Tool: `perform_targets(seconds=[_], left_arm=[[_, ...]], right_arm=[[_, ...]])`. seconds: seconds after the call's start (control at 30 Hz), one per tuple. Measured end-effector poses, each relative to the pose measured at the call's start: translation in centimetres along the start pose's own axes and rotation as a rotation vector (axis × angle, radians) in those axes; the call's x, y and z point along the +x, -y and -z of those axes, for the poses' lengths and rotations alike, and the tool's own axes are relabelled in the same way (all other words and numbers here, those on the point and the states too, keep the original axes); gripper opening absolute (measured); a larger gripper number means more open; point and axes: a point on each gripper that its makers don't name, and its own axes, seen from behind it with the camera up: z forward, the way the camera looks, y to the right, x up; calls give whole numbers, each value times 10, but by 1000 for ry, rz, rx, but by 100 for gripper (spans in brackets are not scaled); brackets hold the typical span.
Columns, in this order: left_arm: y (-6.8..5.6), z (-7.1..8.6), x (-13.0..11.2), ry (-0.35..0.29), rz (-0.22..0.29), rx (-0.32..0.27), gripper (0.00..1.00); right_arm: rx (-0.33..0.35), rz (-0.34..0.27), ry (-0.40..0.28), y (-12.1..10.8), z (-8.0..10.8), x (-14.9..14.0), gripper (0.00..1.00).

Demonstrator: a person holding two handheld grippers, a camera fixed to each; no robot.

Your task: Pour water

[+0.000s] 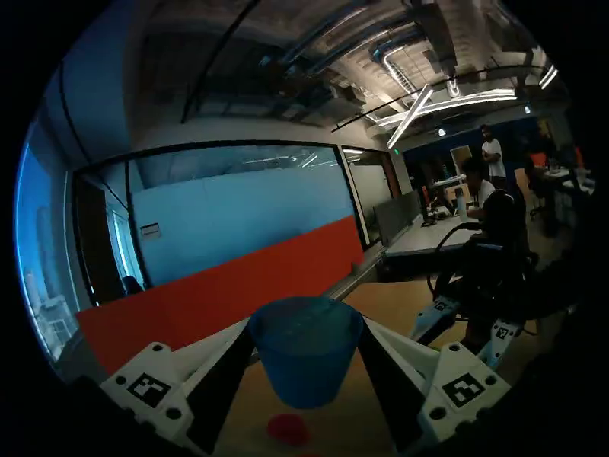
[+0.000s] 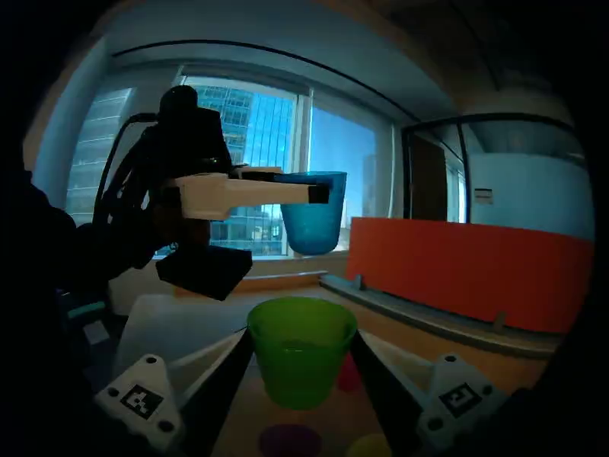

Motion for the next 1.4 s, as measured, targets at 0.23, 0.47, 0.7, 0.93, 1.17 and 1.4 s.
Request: perform_targets(seconds=[0.23,0.47,0.7,0.93,1.17,1.4], left_arm=[[2,0,-2,-12,113,-16,88],[3,2,-11,-3,144,-16,88],[2,7,-20,10,148,-12,88],[-2,13,-34,24,162,-16,88],[-7,18,-52,51,167,-20,89],[-8,25,-68,70,174,-15,89]], right_arm=[[-7,-1,-1,-2,2,5,90],[-15,-9,0,-5,6,6,90],[-33,-7,11,-11,11,7,90],[-50,-6,21,-19,21,10,90],[-66,-3,42,-26,33,10,90],[-95,3,54,-36,48,10,90]])
